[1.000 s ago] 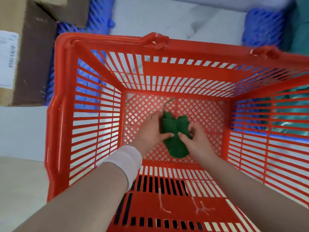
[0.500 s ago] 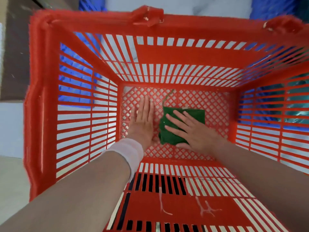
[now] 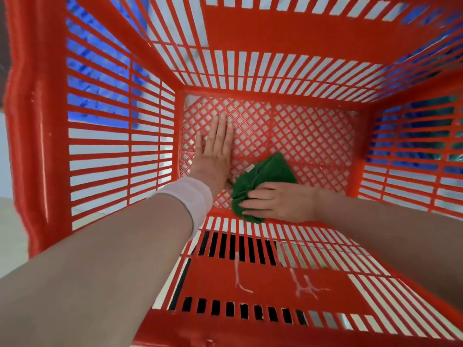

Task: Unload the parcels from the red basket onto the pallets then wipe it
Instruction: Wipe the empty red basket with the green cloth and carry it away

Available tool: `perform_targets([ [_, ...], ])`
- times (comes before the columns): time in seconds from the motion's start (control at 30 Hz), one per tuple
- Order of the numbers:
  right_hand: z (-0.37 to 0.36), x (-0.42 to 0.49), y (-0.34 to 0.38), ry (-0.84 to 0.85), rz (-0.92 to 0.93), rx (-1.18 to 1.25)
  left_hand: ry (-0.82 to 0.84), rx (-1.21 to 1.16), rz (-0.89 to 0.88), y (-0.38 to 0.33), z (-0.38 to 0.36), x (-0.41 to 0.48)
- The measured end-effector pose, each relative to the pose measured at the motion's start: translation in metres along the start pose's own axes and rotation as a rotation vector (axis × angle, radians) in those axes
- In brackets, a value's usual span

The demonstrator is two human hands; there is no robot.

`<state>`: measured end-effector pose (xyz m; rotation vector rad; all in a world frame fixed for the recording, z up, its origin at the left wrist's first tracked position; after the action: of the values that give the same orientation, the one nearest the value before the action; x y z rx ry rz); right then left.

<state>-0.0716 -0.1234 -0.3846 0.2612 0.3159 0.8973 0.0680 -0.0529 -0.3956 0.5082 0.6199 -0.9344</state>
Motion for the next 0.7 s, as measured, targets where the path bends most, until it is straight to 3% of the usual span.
perform_targets([
  [0.13,0.001,-0.024,-0.002,-0.004,0.012,0.086,0.01,-0.02,0.003,-0.001,0.0,0.0],
  [0.27,0.008,-0.047,-0.008,0.133,0.166,0.011,0.045,-0.02,-0.001,-0.003,0.003,-0.001],
  [0.43,0.02,-0.016,-0.002,-0.081,-0.12,0.187,0.009,0.001,0.008,-0.002,0.001,-0.001],
  [0.6,0.01,-0.014,0.01,-0.059,-0.199,0.221,0.009,-0.015,0.005,-0.002,0.0,0.0],
  [0.7,0.005,-0.047,0.011,0.109,-0.224,0.268,0.031,-0.044,-0.01,-0.002,0.002,-0.002],
])
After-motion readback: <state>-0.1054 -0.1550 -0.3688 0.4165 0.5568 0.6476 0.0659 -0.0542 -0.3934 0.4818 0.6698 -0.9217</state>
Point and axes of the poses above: each hand's wrist, its own x-axis towards the middle knuckle, its own z-axis out of the back of the hand, y = z × x, the point moved 4 cm from there along x, towards the middle knuckle, and after that the axes turned 3 degrees about z, right-handed, at the moved point
